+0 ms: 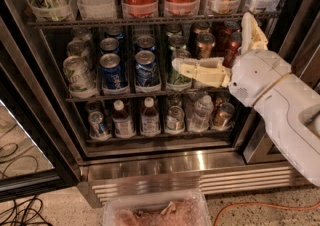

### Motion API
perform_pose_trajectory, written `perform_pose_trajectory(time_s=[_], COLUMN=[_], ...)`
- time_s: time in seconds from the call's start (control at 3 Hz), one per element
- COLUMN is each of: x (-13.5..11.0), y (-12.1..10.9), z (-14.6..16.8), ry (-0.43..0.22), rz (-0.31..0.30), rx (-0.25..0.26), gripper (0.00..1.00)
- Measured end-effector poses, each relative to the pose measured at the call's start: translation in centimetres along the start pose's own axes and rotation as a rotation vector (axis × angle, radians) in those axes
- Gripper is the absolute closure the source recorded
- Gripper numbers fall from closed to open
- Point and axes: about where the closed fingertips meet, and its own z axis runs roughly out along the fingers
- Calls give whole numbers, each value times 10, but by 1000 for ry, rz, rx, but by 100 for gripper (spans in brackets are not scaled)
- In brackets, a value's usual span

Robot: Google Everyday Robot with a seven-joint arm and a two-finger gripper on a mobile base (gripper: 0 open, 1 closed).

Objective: Pick orange can from top shelf of fridge

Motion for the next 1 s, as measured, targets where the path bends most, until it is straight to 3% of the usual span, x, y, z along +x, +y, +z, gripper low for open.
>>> perform_pose_trajectory(time_s=[1.0], x=[-17], y=[-20], z=[21], ry=[-48], rz=[-24], rx=[60], gripper=[0])
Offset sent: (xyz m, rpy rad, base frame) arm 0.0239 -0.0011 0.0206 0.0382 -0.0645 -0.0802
